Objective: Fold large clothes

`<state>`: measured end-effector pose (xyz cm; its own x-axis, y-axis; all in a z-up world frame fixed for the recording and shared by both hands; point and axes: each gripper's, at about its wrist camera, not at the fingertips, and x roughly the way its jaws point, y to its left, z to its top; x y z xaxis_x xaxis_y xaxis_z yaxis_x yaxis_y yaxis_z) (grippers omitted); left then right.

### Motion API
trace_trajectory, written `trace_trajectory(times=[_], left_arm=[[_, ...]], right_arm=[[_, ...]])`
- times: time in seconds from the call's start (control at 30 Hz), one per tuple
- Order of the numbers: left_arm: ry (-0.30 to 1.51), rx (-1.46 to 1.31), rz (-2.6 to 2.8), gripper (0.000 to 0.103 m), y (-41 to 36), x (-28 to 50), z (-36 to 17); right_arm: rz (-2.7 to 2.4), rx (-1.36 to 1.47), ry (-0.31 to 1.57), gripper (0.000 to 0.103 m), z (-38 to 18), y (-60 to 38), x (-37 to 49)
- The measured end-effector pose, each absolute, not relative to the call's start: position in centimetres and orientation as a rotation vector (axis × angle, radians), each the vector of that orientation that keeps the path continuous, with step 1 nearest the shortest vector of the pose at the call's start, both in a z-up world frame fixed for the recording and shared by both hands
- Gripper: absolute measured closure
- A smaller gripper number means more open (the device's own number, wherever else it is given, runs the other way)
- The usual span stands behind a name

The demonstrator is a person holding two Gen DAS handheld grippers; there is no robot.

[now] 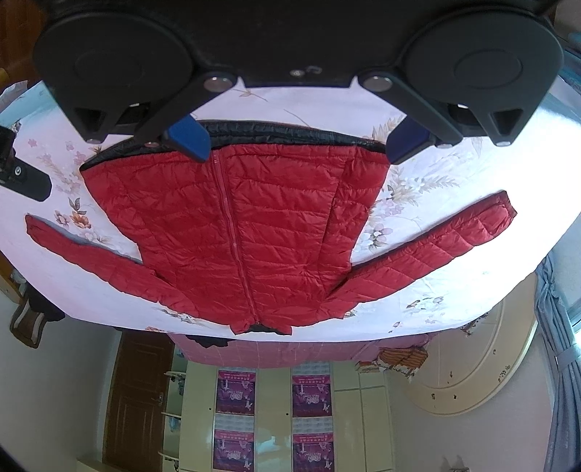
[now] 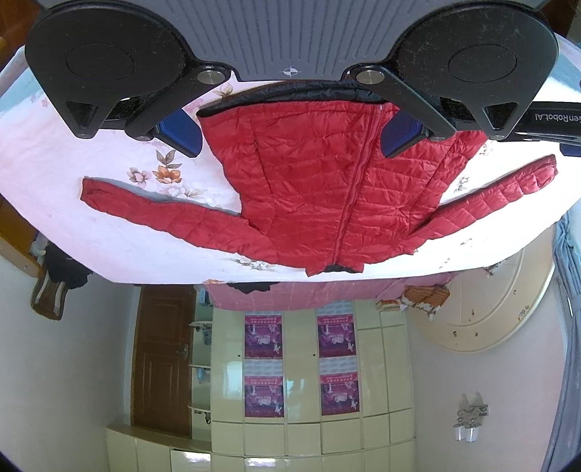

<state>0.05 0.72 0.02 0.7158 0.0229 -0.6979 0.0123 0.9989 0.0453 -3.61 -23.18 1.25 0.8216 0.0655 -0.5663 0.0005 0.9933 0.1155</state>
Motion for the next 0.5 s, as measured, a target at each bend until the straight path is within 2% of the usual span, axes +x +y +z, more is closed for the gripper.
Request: trace_trajectory(times=[0.5], left_arm=[[0.772, 0.034, 0.004, 0.000, 0.88, 0.35, -0.22]], right_arm=[[0.034, 0.111, 0.607, 0.000, 1.13, -23.31, -3.36]])
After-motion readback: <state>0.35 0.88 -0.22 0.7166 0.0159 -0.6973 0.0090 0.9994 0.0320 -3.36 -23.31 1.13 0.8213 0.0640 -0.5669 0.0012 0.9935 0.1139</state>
